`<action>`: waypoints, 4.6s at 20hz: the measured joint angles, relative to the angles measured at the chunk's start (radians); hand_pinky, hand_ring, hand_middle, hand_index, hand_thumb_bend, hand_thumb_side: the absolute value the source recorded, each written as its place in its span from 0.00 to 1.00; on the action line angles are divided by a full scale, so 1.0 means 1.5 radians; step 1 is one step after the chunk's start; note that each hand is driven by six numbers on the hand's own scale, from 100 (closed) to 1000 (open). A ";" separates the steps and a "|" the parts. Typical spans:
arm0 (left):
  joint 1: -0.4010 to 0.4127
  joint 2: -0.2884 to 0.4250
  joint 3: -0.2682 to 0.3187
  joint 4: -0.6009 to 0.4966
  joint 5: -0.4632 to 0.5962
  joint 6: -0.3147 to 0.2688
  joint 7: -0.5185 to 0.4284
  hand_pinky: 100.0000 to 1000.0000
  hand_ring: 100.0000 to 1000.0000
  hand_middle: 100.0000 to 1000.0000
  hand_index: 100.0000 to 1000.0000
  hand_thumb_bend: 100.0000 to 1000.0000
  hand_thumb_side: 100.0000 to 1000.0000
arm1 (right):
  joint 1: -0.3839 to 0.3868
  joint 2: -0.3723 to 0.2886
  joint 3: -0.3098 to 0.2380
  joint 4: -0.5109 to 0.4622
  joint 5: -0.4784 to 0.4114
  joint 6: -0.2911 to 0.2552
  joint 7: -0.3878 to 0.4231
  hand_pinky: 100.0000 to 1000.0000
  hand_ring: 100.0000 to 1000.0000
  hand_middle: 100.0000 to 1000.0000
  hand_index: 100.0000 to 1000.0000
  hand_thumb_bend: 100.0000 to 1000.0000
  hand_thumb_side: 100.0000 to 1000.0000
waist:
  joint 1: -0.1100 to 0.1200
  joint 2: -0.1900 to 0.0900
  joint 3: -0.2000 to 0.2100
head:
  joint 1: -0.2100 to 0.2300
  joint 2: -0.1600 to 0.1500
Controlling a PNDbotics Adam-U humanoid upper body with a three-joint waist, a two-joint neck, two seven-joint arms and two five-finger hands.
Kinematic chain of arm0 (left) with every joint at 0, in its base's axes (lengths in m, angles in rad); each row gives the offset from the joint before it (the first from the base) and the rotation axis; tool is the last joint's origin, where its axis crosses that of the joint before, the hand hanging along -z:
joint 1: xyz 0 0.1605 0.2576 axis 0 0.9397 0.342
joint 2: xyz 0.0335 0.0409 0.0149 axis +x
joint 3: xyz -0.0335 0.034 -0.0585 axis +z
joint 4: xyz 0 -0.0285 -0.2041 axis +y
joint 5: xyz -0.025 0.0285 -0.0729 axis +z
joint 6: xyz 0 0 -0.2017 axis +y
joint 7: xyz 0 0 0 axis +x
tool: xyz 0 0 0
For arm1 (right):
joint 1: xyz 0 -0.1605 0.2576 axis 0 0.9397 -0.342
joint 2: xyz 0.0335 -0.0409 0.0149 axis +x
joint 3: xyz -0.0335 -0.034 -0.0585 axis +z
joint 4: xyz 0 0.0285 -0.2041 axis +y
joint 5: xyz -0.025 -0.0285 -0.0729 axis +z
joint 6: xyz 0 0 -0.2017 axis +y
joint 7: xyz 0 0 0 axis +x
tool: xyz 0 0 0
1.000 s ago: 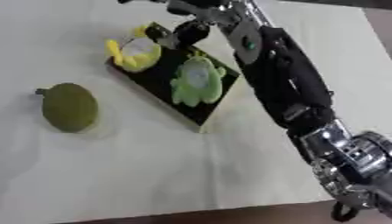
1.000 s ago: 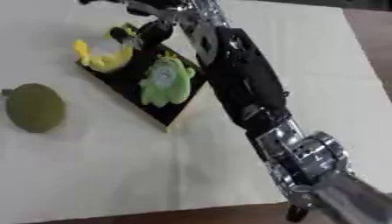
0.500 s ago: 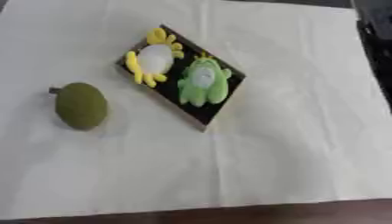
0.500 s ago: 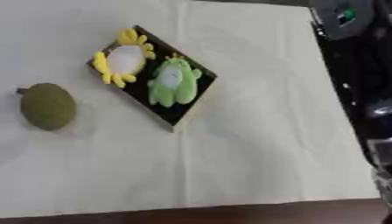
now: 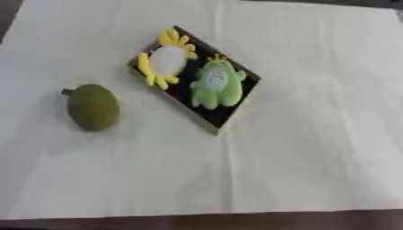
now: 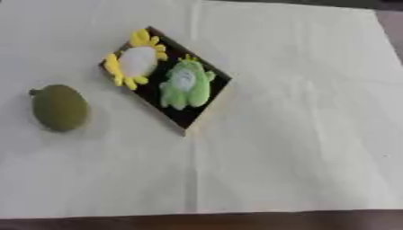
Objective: Pick up objects on the table and place them in the box.
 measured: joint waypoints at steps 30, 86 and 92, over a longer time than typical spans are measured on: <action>-0.051 0.129 -0.103 0.000 -0.238 -0.034 -0.474 0.86 0.87 0.74 0.85 0.59 0.59 | 0.122 0.017 -0.083 -0.090 -0.008 0.041 -0.049 0.98 0.98 0.68 0.77 0.00 0.41 | 0.006 0.008 -0.017 | 0.010 0.005; -0.226 -0.016 -0.083 0.004 -0.229 0.044 -0.431 0.61 0.56 0.48 0.62 0.00 0.01 | 0.154 0.058 -0.112 -0.095 -0.025 0.069 -0.020 1.00 0.98 0.66 0.75 0.00 0.41 | 0.014 0.010 -0.024 | 0.015 -0.002; -0.288 -0.091 -0.109 0.055 -0.216 0.066 -0.461 0.61 0.57 0.48 0.63 0.00 0.01 | 0.153 0.058 -0.111 -0.098 -0.027 0.071 -0.018 1.00 0.98 0.67 0.75 0.00 0.41 | 0.015 0.007 -0.026 | 0.014 -0.001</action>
